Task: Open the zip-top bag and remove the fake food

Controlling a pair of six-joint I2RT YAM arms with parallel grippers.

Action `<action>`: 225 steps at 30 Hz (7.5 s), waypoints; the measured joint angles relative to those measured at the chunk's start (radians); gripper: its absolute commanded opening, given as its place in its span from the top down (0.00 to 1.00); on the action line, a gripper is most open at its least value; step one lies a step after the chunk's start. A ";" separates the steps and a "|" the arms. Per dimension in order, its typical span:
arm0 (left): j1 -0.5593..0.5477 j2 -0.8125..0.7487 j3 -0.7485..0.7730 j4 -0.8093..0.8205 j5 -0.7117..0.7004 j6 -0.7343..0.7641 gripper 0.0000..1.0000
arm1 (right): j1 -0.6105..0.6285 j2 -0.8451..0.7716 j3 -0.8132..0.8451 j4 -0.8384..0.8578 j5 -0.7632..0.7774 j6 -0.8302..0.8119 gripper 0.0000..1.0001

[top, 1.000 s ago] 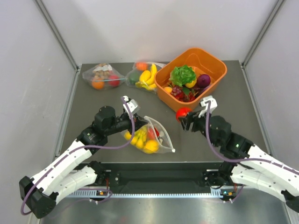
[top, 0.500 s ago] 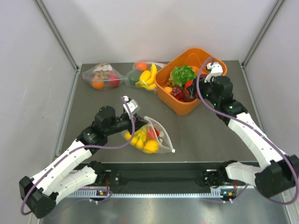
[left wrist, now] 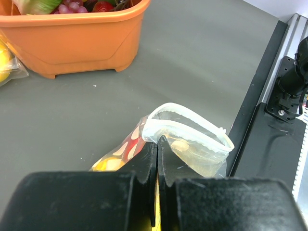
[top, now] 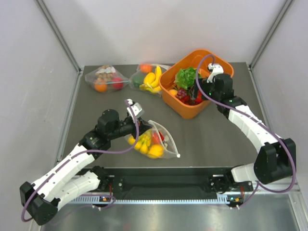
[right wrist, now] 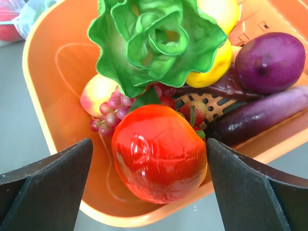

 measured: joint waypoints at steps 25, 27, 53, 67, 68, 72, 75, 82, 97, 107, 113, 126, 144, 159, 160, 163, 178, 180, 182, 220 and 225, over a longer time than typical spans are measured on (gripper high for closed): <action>0.000 0.000 0.000 -0.003 0.000 0.000 1.00 | 0.083 -0.584 -0.267 -0.010 -0.164 0.010 0.03; 0.000 0.001 0.000 -0.003 0.000 0.000 1.00 | 0.152 -0.588 -0.316 -0.003 -0.214 0.034 0.05; 0.000 0.001 0.000 -0.005 0.005 0.000 1.00 | 0.563 -0.402 -0.551 0.364 -0.266 0.297 0.47; 0.000 0.001 0.000 -0.005 0.027 0.000 1.00 | 0.564 -0.298 -0.563 0.420 -0.203 0.326 0.48; 0.000 0.001 0.000 -0.005 0.027 0.000 1.00 | 0.565 -0.284 -0.563 0.422 -0.201 0.326 0.48; 0.000 0.001 0.000 -0.005 0.027 0.000 1.00 | 0.593 -0.236 -0.561 0.418 -0.180 0.320 0.47; 0.000 0.008 0.000 -0.005 0.029 0.000 1.00 | 0.649 -0.212 -0.542 0.399 -0.151 0.311 0.47; 0.000 0.015 0.000 -0.005 0.040 -0.001 1.00 | 0.701 -0.150 -0.511 0.473 -0.130 0.317 0.43; 0.000 0.013 0.000 -0.004 0.109 -0.018 1.00 | 0.807 0.001 -0.623 0.993 -0.014 0.383 0.35; 0.000 0.010 0.000 -0.003 0.141 -0.021 1.00 | 0.827 0.002 -0.623 1.086 0.078 0.364 0.32; 0.000 -0.008 0.000 0.001 0.175 -0.024 1.00 | 0.832 0.009 -0.623 1.090 0.133 0.340 0.32; 0.000 0.010 0.000 0.002 0.222 -0.024 1.00 | 0.832 0.128 -0.604 1.233 0.078 0.297 0.73; -0.003 0.006 0.000 -0.002 0.126 -0.011 1.00 | 0.833 -0.044 -0.772 1.317 0.076 0.305 1.00; -0.002 -0.018 0.001 0.001 0.086 -0.002 0.33 | 0.834 -0.304 -0.771 0.929 0.190 0.277 1.00; -0.002 -0.019 0.001 0.001 0.086 0.001 0.32 | 0.834 -0.301 -0.770 0.916 0.197 0.276 1.00; -0.002 -0.017 0.001 0.001 0.087 -0.012 0.33 | 0.834 -0.275 -0.756 0.893 0.214 0.275 1.00; -0.002 0.126 0.013 -0.003 0.171 -0.062 0.28 | 0.834 -0.167 -0.664 0.868 0.285 0.278 1.00; -0.003 0.138 0.018 -0.003 0.177 -0.070 0.27 | 0.835 -0.156 -0.653 0.861 0.293 0.278 1.00; -0.005 0.150 0.022 -0.002 0.174 -0.073 0.27 | 0.836 -0.148 -0.644 0.855 0.299 0.277 1.00; -0.016 0.224 0.080 -0.072 0.075 -0.072 1.00 | 0.829 -0.347 -0.790 0.880 0.405 0.289 0.34; -0.016 0.224 0.083 -0.076 0.078 -0.072 1.00 | 0.821 -0.359 -0.806 0.887 0.399 0.290 0.37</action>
